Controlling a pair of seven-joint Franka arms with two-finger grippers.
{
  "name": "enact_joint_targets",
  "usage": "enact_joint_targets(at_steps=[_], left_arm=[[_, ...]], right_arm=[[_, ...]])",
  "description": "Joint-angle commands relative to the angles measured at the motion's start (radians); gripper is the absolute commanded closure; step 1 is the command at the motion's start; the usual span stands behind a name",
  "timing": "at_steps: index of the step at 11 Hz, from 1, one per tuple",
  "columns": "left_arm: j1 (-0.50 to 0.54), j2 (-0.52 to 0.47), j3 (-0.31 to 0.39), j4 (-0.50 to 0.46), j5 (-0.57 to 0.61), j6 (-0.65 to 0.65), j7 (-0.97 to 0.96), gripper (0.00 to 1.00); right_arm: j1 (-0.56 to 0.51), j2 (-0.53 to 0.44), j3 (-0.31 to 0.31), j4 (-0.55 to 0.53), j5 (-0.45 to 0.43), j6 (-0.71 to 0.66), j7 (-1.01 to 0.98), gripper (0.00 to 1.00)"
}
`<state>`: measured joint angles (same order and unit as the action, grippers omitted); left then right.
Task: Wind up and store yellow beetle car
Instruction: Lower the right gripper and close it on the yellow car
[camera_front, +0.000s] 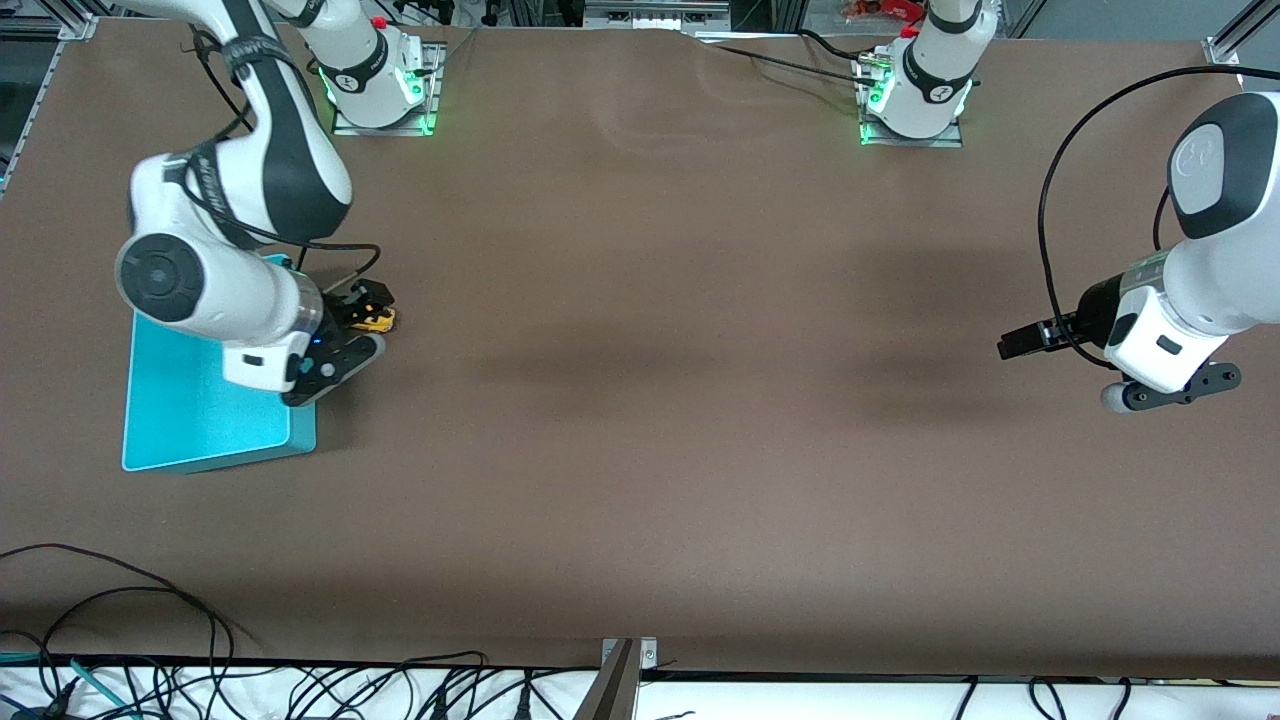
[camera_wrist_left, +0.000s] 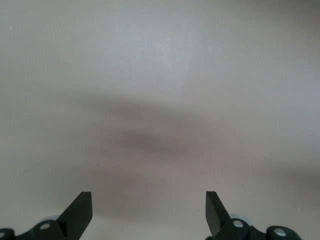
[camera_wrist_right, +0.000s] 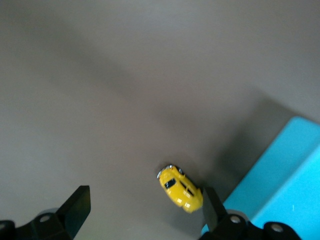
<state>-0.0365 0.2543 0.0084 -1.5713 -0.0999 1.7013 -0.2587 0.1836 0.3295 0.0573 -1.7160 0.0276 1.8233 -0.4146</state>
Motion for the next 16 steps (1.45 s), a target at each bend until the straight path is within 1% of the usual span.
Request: enact_joint_targets(at_steps=[1,2,4,5,6,7,9,10,12,14,16], left_arm=[[0.013,-0.047,-0.013,-0.055,-0.006,0.038,0.029,0.0],[0.013,-0.044,-0.013,-0.053,-0.004,0.038,0.041,0.0],[0.012,-0.043,-0.011,-0.052,-0.001,0.038,0.125,0.0],[0.013,-0.041,-0.011,-0.052,0.041,0.038,0.162,0.0],[0.012,-0.043,-0.013,-0.049,0.115,0.038,0.177,0.0],[0.012,-0.041,-0.013,-0.038,0.152,0.038,0.187,0.0],[0.007,-0.04,-0.013,-0.027,0.154,0.038,0.203,0.0],[0.007,-0.038,-0.013,-0.026,0.144,0.04,0.202,0.0],[0.009,-0.037,-0.013,-0.001,0.138,0.04,0.202,0.0],[0.007,-0.035,-0.013,-0.001,0.137,0.04,0.203,0.0],[0.004,-0.035,-0.013,-0.001,0.138,0.04,0.203,0.0]], right_arm=[[-0.015,-0.058,0.009,-0.212,0.012,0.201,-0.326,0.0],[-0.018,-0.058,0.009,-0.238,0.012,0.224,-0.424,0.0],[-0.03,-0.058,0.009,-0.275,0.012,0.232,-0.571,0.0],[-0.035,-0.055,0.009,-0.284,0.011,0.246,-0.64,0.0],[-0.056,-0.046,0.009,-0.298,0.011,0.286,-0.708,0.0],[-0.068,-0.037,0.009,-0.324,0.008,0.341,-0.768,0.0],[-0.11,0.0,0.009,-0.349,-0.023,0.436,-0.867,0.0],[-0.125,0.016,0.007,-0.352,-0.024,0.451,-0.91,0.0],[-0.144,0.022,0.007,-0.388,-0.026,0.45,-0.931,0.0],[-0.156,0.013,0.007,-0.463,-0.021,0.452,-0.934,0.0],[-0.164,0.0,0.007,-0.504,-0.02,0.453,-0.934,0.0]])
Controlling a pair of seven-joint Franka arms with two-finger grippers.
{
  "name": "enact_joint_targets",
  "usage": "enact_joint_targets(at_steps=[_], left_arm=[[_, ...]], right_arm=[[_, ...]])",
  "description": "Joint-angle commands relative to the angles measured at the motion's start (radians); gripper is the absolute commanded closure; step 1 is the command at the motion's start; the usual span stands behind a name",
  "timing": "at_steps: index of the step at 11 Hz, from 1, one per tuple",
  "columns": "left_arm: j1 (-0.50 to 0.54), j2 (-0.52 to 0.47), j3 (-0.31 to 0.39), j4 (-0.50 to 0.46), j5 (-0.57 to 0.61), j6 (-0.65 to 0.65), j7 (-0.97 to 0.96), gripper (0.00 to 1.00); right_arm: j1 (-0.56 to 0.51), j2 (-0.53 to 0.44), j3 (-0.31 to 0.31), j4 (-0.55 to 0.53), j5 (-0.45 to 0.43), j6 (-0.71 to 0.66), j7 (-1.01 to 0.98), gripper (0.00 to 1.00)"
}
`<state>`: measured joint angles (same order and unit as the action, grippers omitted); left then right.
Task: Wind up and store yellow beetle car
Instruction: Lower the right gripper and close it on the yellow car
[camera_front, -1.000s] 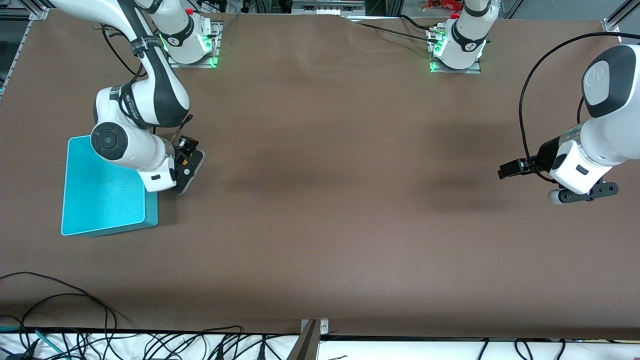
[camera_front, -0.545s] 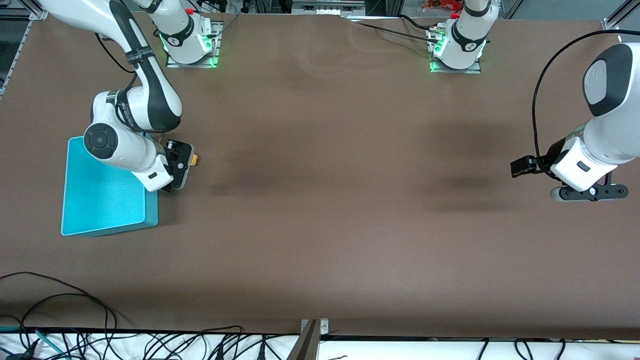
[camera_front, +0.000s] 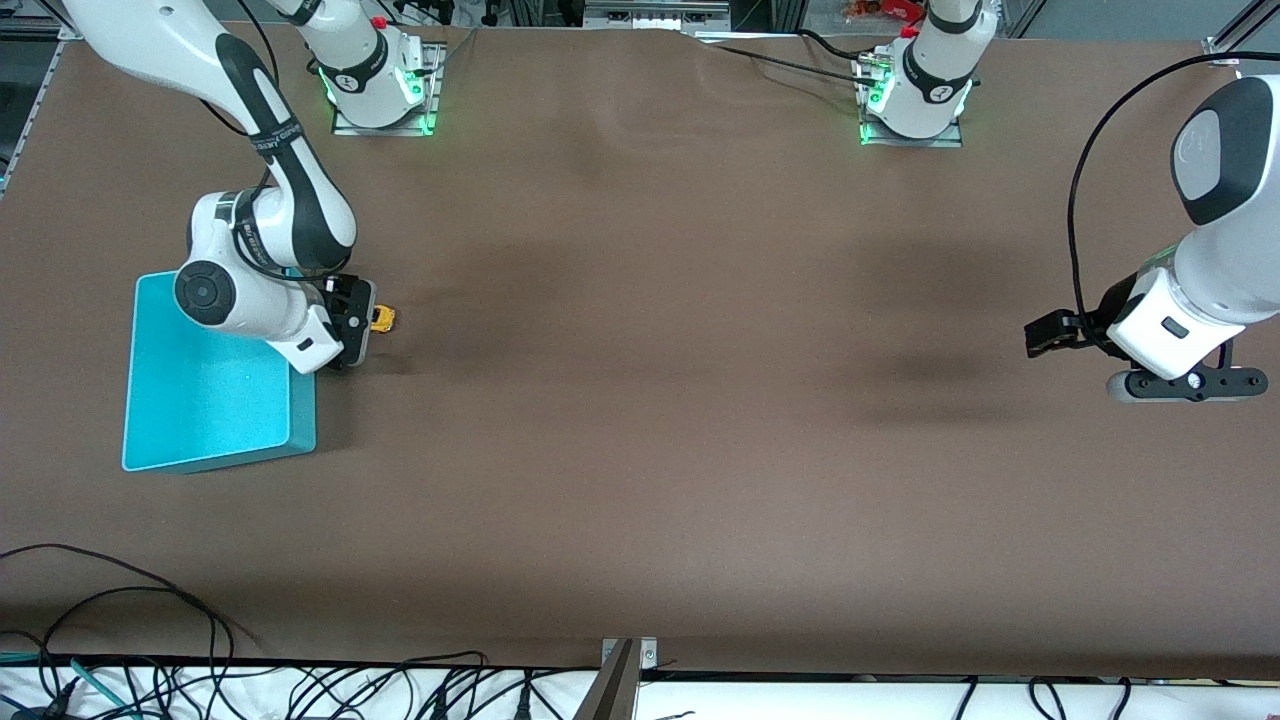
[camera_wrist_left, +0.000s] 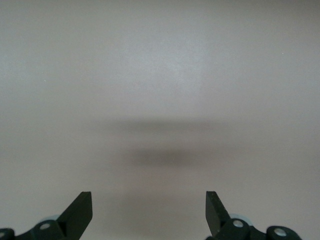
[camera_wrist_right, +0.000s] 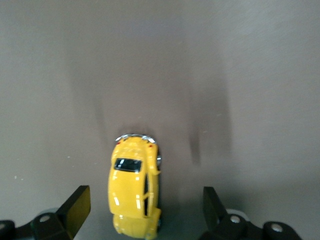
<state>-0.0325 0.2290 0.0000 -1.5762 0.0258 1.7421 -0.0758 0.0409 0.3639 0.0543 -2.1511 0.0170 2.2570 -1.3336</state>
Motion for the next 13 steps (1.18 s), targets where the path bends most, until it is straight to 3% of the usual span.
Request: enact_joint_targets(at_steps=[1,7,11,13], left_arm=[[0.0,-0.005,-0.006,0.004,0.011,-0.001,0.018,0.0],[-0.003,-0.004,-0.011,0.009,0.013,-0.003,0.018,0.0],[-0.01,-0.004,-0.011,0.01,0.011,-0.003,0.01,0.0],[-0.01,-0.004,-0.011,0.01,0.011,-0.003,0.008,0.0]], right_arm=[[-0.027,-0.034,0.009,-0.088,-0.008,0.019,-0.015,0.0],[-0.036,-0.04,0.007,-0.124,-0.003,0.042,-0.021,0.0],[-0.035,-0.02,0.009,-0.145,-0.005,0.136,-0.082,0.03],[-0.035,-0.02,0.009,-0.18,-0.005,0.193,-0.088,0.21]])
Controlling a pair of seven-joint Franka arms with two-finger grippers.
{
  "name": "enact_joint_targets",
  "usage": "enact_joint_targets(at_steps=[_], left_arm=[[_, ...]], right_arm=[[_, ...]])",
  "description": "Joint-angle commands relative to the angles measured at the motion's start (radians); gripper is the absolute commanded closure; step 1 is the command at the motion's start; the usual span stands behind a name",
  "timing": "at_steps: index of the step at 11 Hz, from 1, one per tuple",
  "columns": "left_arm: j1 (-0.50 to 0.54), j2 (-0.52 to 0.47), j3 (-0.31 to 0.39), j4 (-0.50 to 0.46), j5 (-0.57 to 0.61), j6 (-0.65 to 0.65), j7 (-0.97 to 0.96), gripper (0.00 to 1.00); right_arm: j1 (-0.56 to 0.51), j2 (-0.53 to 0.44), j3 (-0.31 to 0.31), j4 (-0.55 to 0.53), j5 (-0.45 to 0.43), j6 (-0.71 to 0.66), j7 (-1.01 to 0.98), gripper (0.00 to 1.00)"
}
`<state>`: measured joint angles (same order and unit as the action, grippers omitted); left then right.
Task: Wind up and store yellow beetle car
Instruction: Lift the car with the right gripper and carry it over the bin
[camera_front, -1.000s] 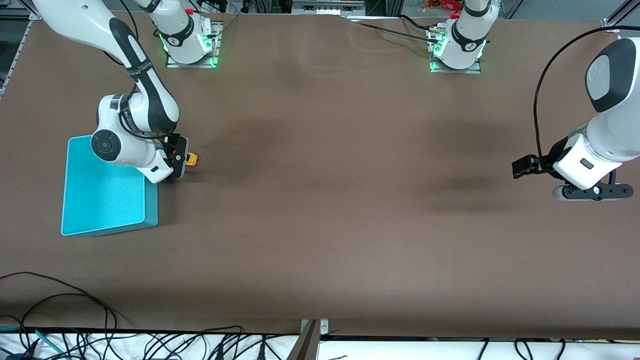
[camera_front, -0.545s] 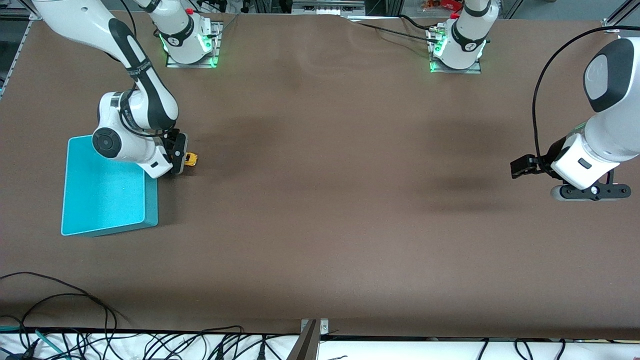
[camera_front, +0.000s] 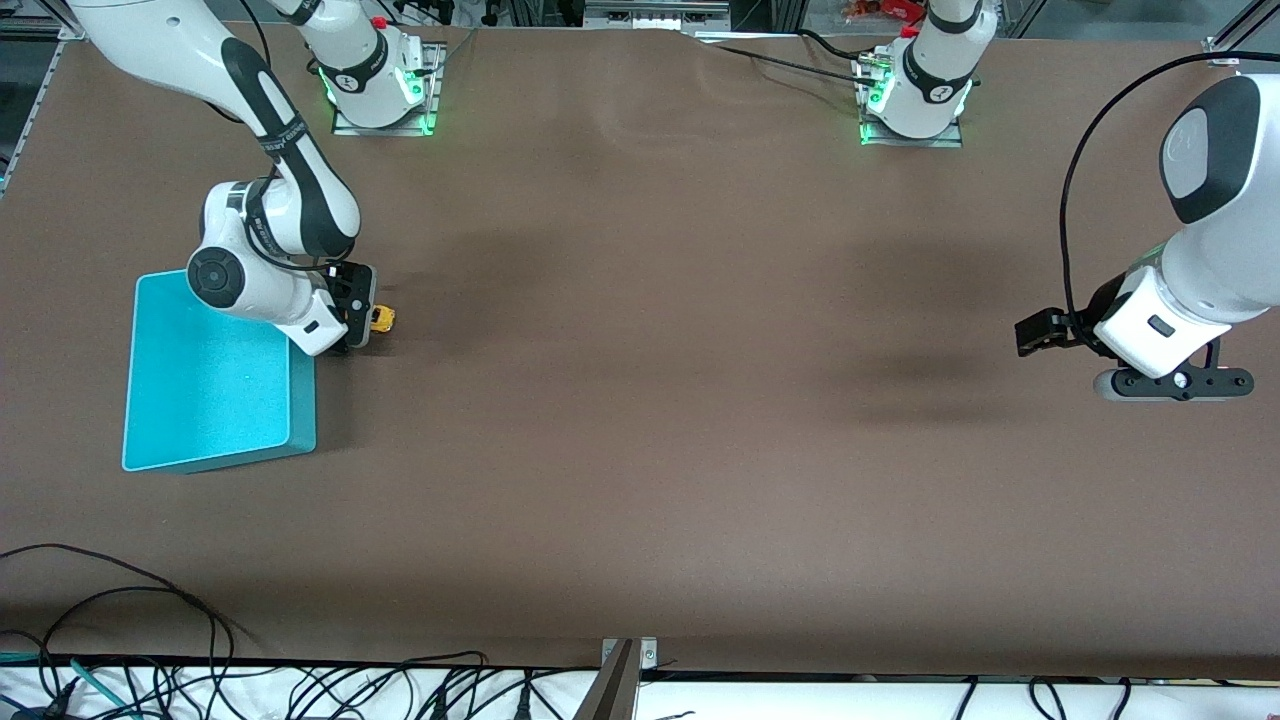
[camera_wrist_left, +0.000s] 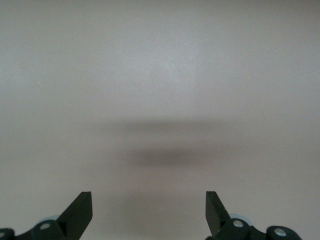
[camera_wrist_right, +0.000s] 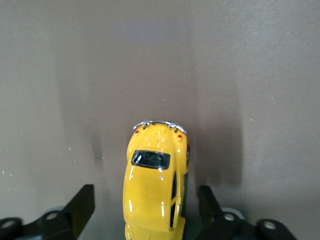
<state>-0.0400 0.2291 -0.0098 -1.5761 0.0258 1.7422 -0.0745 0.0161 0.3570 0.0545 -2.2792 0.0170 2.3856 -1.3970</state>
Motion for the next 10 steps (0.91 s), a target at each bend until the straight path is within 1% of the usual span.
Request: enact_joint_targets(at_steps=[1,2,3,4,5,7,8,10], left_arm=[[-0.003,-0.004,-0.001,0.01,0.01,-0.003,0.005,0.0],[-0.001,-0.002,0.001,0.01,-0.007,-0.003,0.005,0.0],[0.0,-0.002,0.001,0.01,-0.026,-0.003,0.007,0.0],[0.0,0.001,0.001,0.01,-0.03,-0.003,0.008,0.0],[-0.001,0.002,0.001,0.01,-0.03,-0.003,0.015,0.0],[-0.001,0.003,0.001,0.011,-0.03,-0.003,0.015,0.0],[-0.003,0.003,-0.001,0.024,-0.03,-0.003,0.015,0.0],[-0.02,0.004,-0.001,0.039,-0.029,-0.003,0.015,0.0]], right_arm=[[-0.01,-0.013,0.008,-0.049,-0.005,0.064,-0.046,0.38],[-0.011,-0.015,0.008,-0.048,-0.002,0.063,-0.063,0.61],[-0.012,-0.019,0.01,-0.046,0.001,0.061,-0.063,0.8],[-0.01,-0.033,0.011,-0.04,0.001,0.058,-0.06,0.93],[-0.01,-0.061,0.015,-0.031,0.001,0.044,-0.057,1.0],[-0.01,-0.087,0.03,0.028,0.004,-0.082,-0.056,1.0],[-0.01,-0.092,0.047,0.077,0.004,-0.132,-0.054,1.0],[-0.01,-0.104,0.08,0.195,0.004,-0.28,-0.05,1.0]])
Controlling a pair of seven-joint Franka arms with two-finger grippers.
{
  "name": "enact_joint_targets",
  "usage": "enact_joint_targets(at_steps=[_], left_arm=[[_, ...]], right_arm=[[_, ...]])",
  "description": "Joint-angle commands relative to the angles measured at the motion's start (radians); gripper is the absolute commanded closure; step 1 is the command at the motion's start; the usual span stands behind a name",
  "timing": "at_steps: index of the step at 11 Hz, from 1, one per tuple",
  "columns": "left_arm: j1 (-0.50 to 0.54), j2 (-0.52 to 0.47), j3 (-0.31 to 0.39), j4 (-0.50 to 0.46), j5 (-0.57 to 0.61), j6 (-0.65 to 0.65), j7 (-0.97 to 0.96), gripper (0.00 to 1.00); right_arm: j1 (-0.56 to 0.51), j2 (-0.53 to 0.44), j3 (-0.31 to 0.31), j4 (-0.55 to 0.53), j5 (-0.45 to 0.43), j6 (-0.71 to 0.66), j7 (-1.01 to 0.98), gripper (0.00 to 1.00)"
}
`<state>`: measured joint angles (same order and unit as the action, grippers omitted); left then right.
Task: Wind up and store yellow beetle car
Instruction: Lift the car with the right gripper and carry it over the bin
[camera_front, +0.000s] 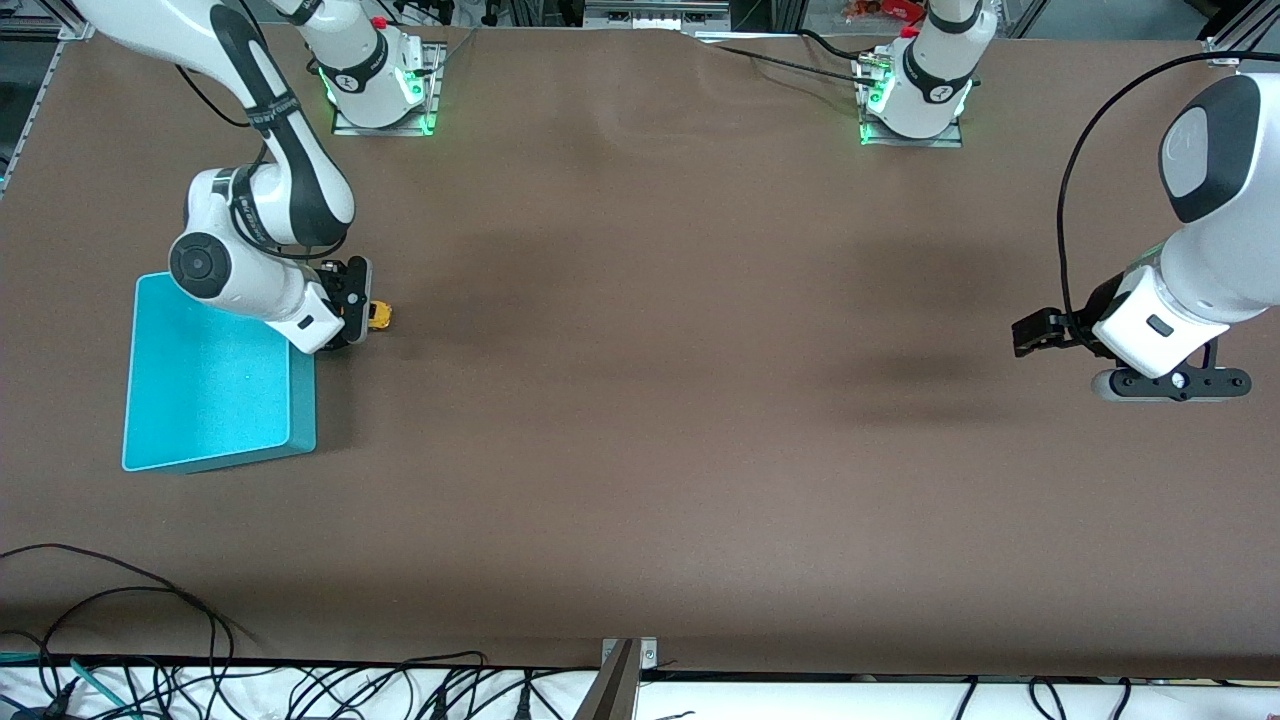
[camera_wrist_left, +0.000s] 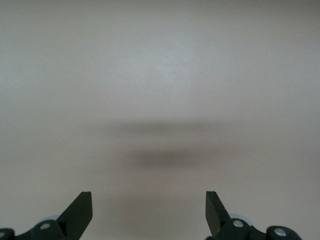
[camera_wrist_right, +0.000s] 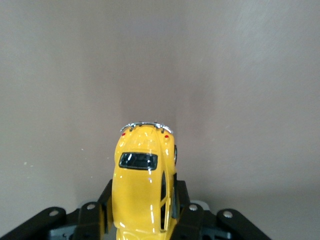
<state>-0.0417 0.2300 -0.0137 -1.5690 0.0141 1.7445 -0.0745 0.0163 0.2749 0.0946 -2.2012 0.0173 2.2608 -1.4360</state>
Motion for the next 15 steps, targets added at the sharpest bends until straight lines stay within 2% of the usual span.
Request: enact_joint_targets(at_steps=[1,5,9,10,12,13,15], left_arm=[[-0.023,0.003,0.003,0.041,-0.017,-0.005,0.015,0.0],[-0.023,0.005,0.003,0.044,-0.019,-0.005,0.01,0.0],[-0.023,0.005,0.003,0.046,-0.02,-0.005,0.009,0.0],[-0.027,0.005,0.003,0.046,-0.02,-0.005,0.007,0.0],[-0.035,0.005,0.003,0.046,-0.02,-0.005,0.005,0.0],[-0.035,0.005,0.003,0.046,-0.02,-0.005,0.005,0.0],[-0.037,0.005,0.003,0.046,-0.02,-0.005,0.005,0.0]], right_arm=[[-0.01,-0.034,0.053,0.162,0.004,-0.206,-0.009,1.0],[-0.048,-0.074,0.062,0.247,-0.006,-0.335,-0.023,1.0],[-0.2,-0.077,0.102,0.281,-0.101,-0.425,-0.248,1.0],[-0.228,-0.059,0.102,0.284,-0.138,-0.423,-0.297,1.0],[-0.28,0.039,0.102,0.351,-0.245,-0.415,-0.365,1.0],[-0.312,0.085,0.102,0.374,-0.263,-0.412,-0.406,1.0],[-0.38,0.173,0.102,0.374,-0.325,-0.318,-0.464,1.0]])
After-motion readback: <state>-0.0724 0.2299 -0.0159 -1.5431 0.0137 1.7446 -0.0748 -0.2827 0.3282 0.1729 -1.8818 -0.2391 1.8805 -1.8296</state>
